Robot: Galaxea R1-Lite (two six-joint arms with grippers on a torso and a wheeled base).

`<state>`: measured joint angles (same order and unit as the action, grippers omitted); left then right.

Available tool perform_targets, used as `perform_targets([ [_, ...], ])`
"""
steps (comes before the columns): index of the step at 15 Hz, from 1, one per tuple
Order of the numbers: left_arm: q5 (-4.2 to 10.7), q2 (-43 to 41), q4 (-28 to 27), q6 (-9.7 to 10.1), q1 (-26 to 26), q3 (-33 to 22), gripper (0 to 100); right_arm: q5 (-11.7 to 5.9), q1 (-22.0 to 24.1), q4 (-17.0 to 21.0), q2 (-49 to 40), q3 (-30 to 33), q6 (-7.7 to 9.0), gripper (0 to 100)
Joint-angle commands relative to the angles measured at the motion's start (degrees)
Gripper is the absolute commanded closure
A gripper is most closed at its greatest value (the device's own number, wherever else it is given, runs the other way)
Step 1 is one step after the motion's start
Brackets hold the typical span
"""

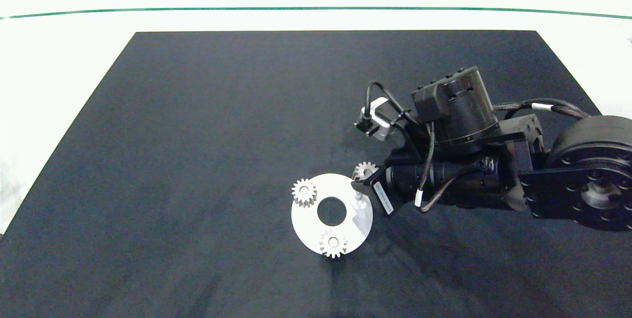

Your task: Install three planetary gears onto the carrier pins

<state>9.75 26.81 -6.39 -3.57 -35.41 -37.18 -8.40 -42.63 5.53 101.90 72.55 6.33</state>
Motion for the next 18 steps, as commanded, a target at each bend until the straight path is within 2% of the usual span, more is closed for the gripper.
perform_targets([
  [1,0.09,-0.1,0.0,-0.03,0.0,0.0,0,-1.00,-1.8,-0.3,1.6,-0.2,0.00,75],
  [3,0.09,-0.2,0.0,-0.03,0.0,0.0,0,-2.24,-2.0,-0.3,2.6,-0.3,0.26,75],
  [6,0.09,-1.1,-1.6,-0.03,-0.1,0.1,0,-2.50,-1.9,-0.3,2.7,-0.2,0.70,75],
  [8,0.09,-1.1,-1.6,-0.03,-0.1,0.0,0,-3.38,-1.9,-0.3,2.7,-0.2,1.06,75],
  [12,0.09,-1.3,-1.6,-0.03,-0.1,0.0,0,-3.55,-1.7,-0.1,2.5,-0.4,2.02,75],
  [18,0.09,-1.6,-1.6,-0.03,-0.1,0.1,0,-3.91,-1.4,-0.1,2.3,-1.6,2.37,75],
])
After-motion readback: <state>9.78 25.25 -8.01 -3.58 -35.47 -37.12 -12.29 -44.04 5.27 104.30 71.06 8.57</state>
